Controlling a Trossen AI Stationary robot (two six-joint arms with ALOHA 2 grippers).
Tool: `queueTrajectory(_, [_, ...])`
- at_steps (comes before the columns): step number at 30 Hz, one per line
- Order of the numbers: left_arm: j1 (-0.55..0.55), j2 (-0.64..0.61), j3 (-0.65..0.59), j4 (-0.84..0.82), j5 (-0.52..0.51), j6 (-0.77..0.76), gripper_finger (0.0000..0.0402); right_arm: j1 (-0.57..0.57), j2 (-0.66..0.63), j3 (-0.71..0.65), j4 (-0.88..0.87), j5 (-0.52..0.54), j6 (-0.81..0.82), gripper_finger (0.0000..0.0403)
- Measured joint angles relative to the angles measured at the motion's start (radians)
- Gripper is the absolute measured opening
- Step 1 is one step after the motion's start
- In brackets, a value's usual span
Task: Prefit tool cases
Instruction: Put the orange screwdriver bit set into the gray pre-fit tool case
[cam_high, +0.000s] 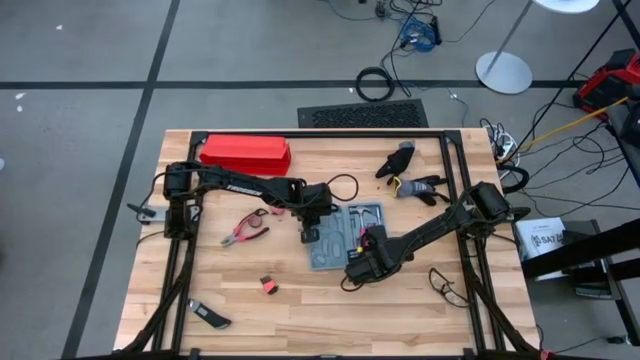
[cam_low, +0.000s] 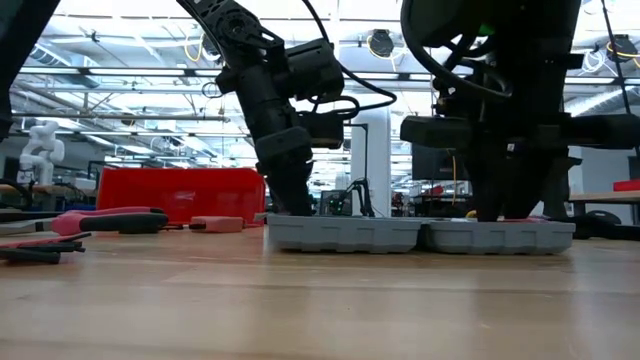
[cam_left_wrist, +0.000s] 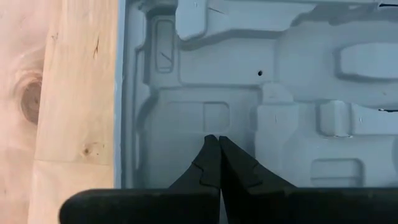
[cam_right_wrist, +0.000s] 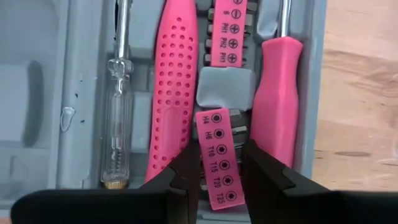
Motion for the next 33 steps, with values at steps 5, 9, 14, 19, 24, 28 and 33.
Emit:
queueTrajectory(5, [0.000, 0.000, 0.000, 0.000, 0.000, 0.000, 0.0000, 0.000, 0.000, 0.000, -0.001, -0.002, 0.002, 0.0125])
queueTrajectory(9, [0.000, 0.000, 0.000, 0.000, 0.000, 0.000, 0.0000, 0.000, -0.002, 0.003, -0.019, -0.002, 0.004, 0.0165])
queueTrajectory(14, [0.000, -0.001, 0.000, 0.004, 0.000, 0.002, 0.0000, 0.000, -0.002, 0.035, -0.071, 0.000, 0.000, 0.0165])
queueTrajectory(19, [0.000, -0.001, 0.000, 0.006, 0.000, 0.002, 0.0000, 0.000, -0.002, 0.077, -0.156, 0.019, -0.019, 0.0148])
queueTrajectory(24, [0.000, -0.001, 0.000, 0.006, 0.000, 0.006, 0.0000, 0.000, -0.003, 0.093, -0.186, 0.023, -0.052, 0.0132])
queueTrajectory(28, [0.000, -0.001, 0.000, 0.006, -0.004, 0.010, 0.0000, 0.000, -0.003, 0.093, -0.170, -0.071, -0.101, 0.0105])
queueTrajectory(33, [0.000, -0.001, 0.000, 0.009, -0.004, 0.011, 0.0000, 0.000, -0.003, 0.094, -0.129, -0.105, -0.152, 0.0018])
